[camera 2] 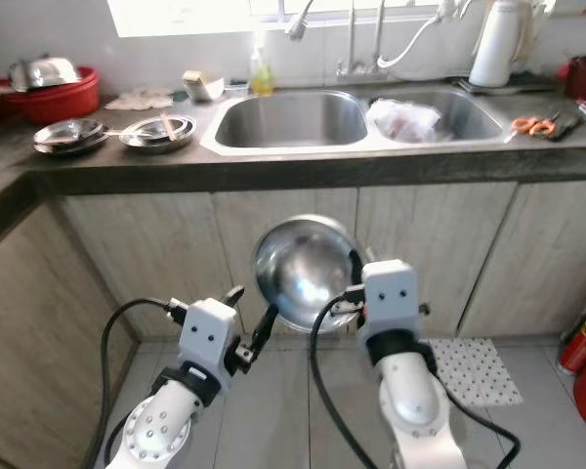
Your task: Kitchen organization
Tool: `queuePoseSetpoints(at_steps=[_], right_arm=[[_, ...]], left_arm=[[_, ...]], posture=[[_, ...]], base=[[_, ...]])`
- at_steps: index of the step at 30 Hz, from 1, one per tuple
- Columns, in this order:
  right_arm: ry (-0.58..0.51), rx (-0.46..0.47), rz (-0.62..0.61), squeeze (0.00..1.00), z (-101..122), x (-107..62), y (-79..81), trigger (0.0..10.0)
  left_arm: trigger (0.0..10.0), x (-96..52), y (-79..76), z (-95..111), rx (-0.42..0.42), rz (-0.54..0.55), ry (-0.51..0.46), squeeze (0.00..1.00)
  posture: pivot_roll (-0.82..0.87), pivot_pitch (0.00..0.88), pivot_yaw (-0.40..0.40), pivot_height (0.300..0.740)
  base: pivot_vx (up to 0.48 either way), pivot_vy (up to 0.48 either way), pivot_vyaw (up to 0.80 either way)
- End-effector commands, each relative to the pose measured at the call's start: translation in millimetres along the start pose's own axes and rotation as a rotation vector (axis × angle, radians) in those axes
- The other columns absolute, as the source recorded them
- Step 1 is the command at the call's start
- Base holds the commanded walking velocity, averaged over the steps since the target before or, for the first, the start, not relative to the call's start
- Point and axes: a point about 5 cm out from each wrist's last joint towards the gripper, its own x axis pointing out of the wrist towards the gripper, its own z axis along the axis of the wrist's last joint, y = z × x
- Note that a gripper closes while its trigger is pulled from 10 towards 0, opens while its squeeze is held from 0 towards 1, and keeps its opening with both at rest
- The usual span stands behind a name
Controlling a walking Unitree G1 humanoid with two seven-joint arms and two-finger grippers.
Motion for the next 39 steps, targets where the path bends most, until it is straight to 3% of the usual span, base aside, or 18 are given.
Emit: queuePoseSetpoints(at_steps=[1, 11, 17, 31, 35, 39], right_arm=[[-0.042, 0.032, 0.045, 0.0, 9, 3.4, 9.5, 10.0], [-0.076, 0.036, 0.075, 0.0, 16, 9.8, 11.0, 10.0], [-0.138, 0.011, 0.06, 0.0, 32, 23.4, 0.5, 10.0], [-0.16, 0.014, 0.042, 0.0, 40, 30.1, -5.4, 10.0], [-0.183, 0.016, 0.039, 0.0, 47, 34.1, -7.5, 10.0], [-0.26, 0.022, 0.026, 0.0, 71, 42.5, -13.0, 10.0]], left_arm=[[10.0, -0.4, 8.4, 1, 0.02, 0.028, -0.005, 0.0], [10.0, 2.6, 11.3, 2, 0.023, 0.044, -0.019, 0.0], [10.0, 7.4, 14.8, 5, 0.027, 0.056, -0.032, 0.0], [10.0, 8.2, 14.9, 5, 0.026, 0.062, -0.033, 0.0], [10.0, 8.1, 15.3, 4, 0.027, 0.064, -0.032, 0.0], [10.0, 8.2, 15.3, 4, 0.026, 0.065, -0.033, 0.0]], posture=[[-0.06, 0.0, 0.026, 0.74], [-0.06, 0.0, 0.017, 0.74], [-0.06, 0.0, 0.015, 0.74], [-0.06, 0.0, 0.015, 0.74], [-0.06, 0.0, 0.014, 0.74], [-0.06, 0.0, 0.012, 0.74]], base=[[0.431, 0.0, 0.0], [0.433, 0.0, 0.0], [0.431, 0.0, 0.0], [0.431, 0.0, 0.0], [0.429, 0.0, 0.0], [0.429, 0.0, 0.0]])
